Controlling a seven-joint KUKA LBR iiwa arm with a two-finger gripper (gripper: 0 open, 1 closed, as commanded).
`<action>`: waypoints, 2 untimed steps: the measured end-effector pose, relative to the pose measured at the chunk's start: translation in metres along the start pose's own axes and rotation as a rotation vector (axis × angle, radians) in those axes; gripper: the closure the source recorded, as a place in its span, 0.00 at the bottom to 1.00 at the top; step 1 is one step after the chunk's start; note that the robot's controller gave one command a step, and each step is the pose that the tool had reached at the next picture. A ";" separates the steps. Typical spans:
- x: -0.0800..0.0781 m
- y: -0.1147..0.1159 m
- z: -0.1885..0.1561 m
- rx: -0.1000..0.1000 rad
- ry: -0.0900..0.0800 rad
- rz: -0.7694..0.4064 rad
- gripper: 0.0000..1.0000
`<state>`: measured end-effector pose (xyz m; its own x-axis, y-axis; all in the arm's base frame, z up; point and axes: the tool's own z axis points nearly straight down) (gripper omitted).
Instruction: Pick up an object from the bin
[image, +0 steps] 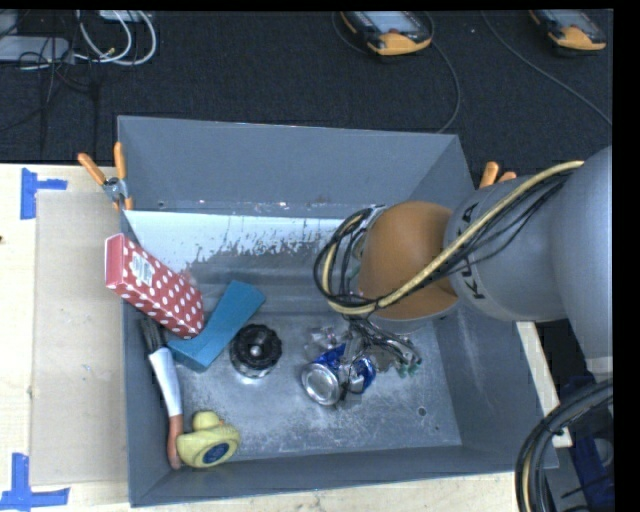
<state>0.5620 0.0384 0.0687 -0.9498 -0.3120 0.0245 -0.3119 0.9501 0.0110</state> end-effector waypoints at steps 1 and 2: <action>-0.001 0.000 -0.002 0.001 -0.001 0.000 1.00; 0.000 0.005 -0.058 -0.001 0.005 -0.011 1.00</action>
Offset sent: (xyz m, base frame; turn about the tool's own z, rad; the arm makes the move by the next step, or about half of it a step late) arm 0.0035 0.0123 0.1346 -0.0311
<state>0.5621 0.0434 0.1270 -0.9462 -0.3223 0.0293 -0.3220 0.9466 0.0125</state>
